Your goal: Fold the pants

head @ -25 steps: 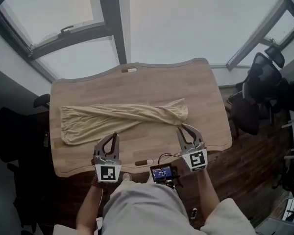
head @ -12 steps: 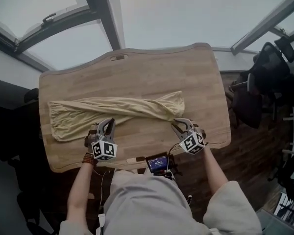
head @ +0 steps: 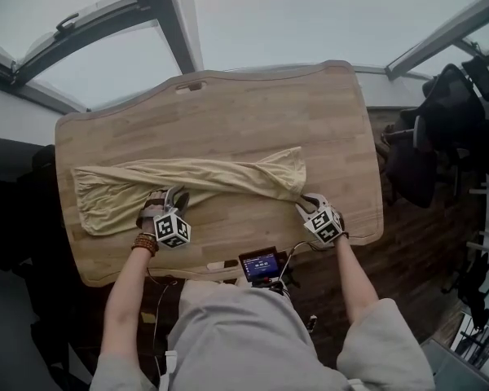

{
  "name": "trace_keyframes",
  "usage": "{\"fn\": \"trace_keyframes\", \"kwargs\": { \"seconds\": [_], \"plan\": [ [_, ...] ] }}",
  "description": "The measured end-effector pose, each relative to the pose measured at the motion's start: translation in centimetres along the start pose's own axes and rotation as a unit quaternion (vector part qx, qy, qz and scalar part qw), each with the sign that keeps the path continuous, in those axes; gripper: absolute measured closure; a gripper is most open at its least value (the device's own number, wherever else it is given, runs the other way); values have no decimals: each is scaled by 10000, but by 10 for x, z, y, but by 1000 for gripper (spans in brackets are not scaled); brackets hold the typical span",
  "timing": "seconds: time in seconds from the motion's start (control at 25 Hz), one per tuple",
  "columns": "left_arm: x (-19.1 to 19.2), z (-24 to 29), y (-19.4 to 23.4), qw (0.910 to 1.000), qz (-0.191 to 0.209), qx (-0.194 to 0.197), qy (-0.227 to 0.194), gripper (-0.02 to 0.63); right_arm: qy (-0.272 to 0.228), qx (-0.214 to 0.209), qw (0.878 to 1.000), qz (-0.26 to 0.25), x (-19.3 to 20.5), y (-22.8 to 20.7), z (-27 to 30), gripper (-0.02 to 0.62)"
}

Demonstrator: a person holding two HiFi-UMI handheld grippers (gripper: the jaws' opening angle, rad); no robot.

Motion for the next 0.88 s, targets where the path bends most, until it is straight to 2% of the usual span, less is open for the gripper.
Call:
{"fn": "trace_keyframes", "kwargs": {
  "seconds": [0.16,0.32,0.4,0.48,0.6,0.76,0.88],
  "plan": [
    [1,20,-3,9996,-129,109,213,480,-150,-347,9963,776,-6,-4,6,491],
    [1,37,-10,9987,-164,245,421,477,-283,-615,9911,1148,-6,-3,8,524],
    [2,41,-10,9980,-296,266,489,484,-398,-722,9903,1122,-11,-1,2,553],
    [1,38,-9,9978,-387,272,454,522,-573,-826,9900,994,-21,1,-10,569],
    [-6,25,-1,9993,-252,147,244,584,-1007,-1025,9862,817,-42,3,-41,574],
    [-17,1,23,9998,-137,-157,-77,592,-1625,-1351,9748,717,-73,-5,-87,575],
    [-27,-22,51,9979,-242,-460,-375,592,-2009,-1502,9652,737,-95,-23,-116,577]
  ]
}}
Point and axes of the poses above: the fingertips, and each gripper's own axes: z forward along the fingers, y to its left, x out of its underside, the point moved 1 cm from there along -z, backward along the fingers, and after that the axes turned 2 degrees about y, right-handed, at the moved point
